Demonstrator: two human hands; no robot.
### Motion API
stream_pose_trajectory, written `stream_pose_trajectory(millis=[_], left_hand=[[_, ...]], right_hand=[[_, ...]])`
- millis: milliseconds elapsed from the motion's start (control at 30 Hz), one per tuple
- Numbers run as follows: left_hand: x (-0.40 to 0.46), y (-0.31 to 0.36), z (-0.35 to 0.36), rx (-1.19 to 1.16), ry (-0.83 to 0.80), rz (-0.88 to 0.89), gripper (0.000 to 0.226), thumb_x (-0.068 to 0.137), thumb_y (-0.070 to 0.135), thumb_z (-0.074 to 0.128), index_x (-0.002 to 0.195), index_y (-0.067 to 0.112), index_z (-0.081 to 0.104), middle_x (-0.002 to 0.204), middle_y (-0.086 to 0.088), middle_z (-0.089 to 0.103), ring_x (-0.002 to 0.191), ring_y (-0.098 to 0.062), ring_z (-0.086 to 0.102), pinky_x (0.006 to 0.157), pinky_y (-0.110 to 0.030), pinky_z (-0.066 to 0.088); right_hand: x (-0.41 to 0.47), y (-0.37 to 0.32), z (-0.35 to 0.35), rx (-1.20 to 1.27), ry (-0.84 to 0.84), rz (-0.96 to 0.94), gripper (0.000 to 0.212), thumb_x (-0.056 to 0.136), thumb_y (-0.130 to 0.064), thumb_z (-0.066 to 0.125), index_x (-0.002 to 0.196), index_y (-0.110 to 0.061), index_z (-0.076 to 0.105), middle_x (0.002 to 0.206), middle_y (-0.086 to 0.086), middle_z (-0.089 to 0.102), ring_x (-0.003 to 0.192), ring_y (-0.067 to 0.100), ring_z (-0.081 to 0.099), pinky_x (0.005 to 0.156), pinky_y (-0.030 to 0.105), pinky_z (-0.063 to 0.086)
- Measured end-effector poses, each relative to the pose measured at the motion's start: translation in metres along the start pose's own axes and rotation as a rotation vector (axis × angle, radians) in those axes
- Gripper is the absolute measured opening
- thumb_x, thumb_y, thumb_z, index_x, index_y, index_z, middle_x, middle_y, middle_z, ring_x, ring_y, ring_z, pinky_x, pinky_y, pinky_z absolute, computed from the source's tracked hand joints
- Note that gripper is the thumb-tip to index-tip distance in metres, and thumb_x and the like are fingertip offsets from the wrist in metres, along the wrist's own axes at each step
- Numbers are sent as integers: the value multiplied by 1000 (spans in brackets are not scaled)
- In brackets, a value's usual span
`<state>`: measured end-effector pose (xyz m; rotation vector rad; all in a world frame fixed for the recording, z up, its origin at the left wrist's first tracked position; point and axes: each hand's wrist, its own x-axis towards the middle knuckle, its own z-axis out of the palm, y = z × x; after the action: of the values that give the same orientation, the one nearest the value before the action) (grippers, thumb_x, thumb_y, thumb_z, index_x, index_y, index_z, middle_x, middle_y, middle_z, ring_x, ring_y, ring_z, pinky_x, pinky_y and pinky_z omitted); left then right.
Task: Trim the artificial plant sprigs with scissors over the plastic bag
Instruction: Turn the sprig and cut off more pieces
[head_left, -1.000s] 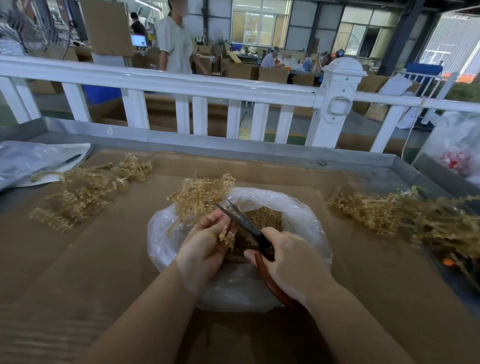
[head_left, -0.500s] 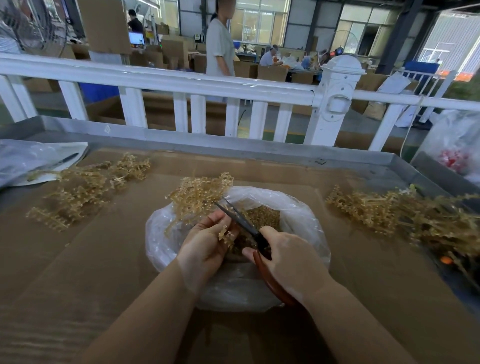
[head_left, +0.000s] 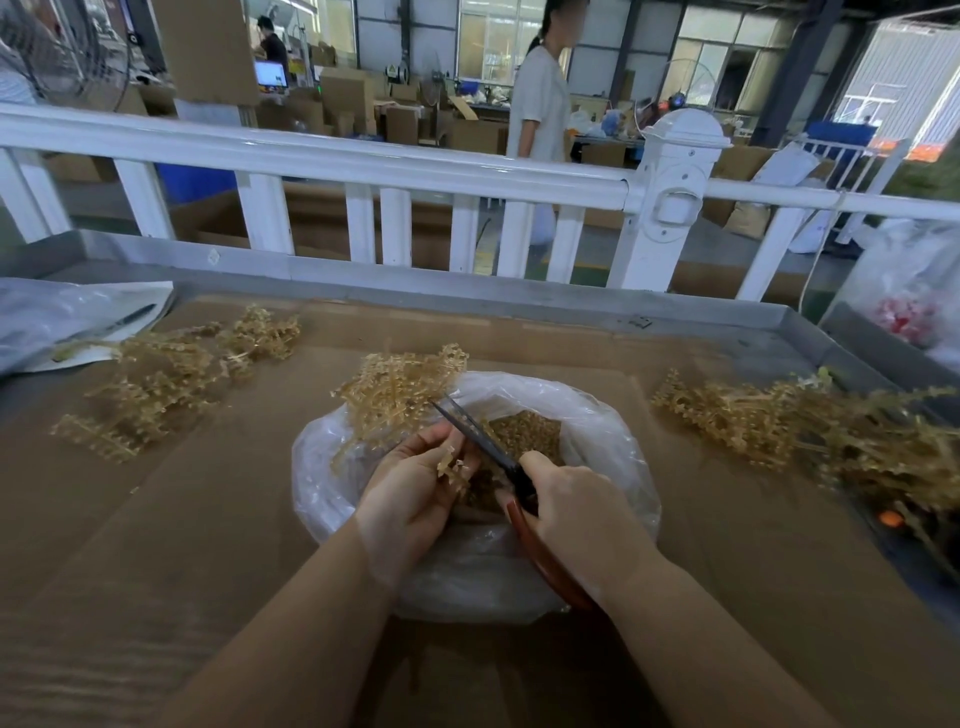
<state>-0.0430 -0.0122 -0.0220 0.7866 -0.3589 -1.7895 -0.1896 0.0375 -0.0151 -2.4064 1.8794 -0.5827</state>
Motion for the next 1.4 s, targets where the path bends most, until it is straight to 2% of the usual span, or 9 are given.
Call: stream_pose_trajectory(millis=[133, 300, 467, 600, 767, 867, 1067, 1233, 1400], left_hand=[[0, 0, 1, -8, 5, 4, 16, 89, -8, 50, 80, 3, 57, 63, -8, 66, 54, -13, 67, 47, -19, 53], [-1, -1, 2, 45, 20, 21, 16, 90, -8, 49, 80, 3, 57, 69, -10, 64, 53, -14, 66, 46, -18, 53], [0, -2, 2, 67, 29, 17, 16, 91, -7, 48, 83, 4, 57, 75, -11, 62, 58, -14, 65, 48, -18, 53], [0, -1, 3, 60, 43, 16, 17, 92, -7, 47, 82, 3, 57, 76, -11, 62, 58, -15, 66, 48, -19, 53], [-1, -2, 3, 89, 65, 23, 23, 94, -9, 42, 81, 4, 56, 73, -13, 64, 63, -19, 64, 51, -22, 55], [-2, -2, 3, 79, 49, 21, 22, 93, -8, 44, 80, 4, 56, 64, -12, 66, 55, -17, 66, 54, -25, 56], [-5, -2, 3, 96, 20, 1, 25, 93, -7, 43, 78, 4, 58, 62, -12, 68, 54, -19, 68, 46, -25, 54], [-5, 1, 5, 30, 26, -10, 25, 94, -9, 41, 79, 2, 58, 58, -12, 66, 51, -18, 67, 46, -25, 55], [-4, 1, 6, 21, 11, -9, 24, 94, -9, 40, 80, 2, 57, 57, -9, 66, 50, -15, 66, 50, -21, 56]], right_hand=[[1, 0, 1, -25, 2, -12, 19, 97, -41, 43, 96, -23, 47, 80, -2, 62, 79, 18, 64, 66, 21, 41], [-2, 3, -1, -17, 3, -20, 22, 95, -48, 44, 91, -27, 43, 77, -5, 58, 76, 16, 61, 66, 21, 41], [-6, 3, -2, -10, 24, -25, 30, 91, -60, 44, 85, -31, 37, 70, -12, 46, 65, 7, 47, 56, 17, 30], [-7, 1, -1, 7, 31, -25, 32, 89, -63, 43, 87, -31, 38, 72, -11, 50, 67, 7, 49, 60, 18, 32], [-9, 1, 0, 34, 14, 2, 37, 85, -67, 44, 97, -31, 43, 87, -7, 52, 84, 11, 50, 74, 23, 40], [-8, 0, 0, 55, -2, 27, 41, 84, -67, 44, 100, -30, 45, 91, -4, 55, 88, 15, 51, 79, 28, 45], [-7, -2, 1, 7, -1, 49, 44, 86, -68, 41, 109, -30, 44, 94, -6, 49, 94, 14, 48, 78, 23, 37], [-8, -3, 3, -5, -6, 62, 49, 86, -69, 38, 116, -31, 41, 98, -6, 46, 97, 14, 45, 81, 25, 38], [-6, -2, -1, 46, -18, 45, 40, 85, -68, 41, 101, -31, 42, 91, -7, 50, 88, 12, 47, 76, 24, 40]])
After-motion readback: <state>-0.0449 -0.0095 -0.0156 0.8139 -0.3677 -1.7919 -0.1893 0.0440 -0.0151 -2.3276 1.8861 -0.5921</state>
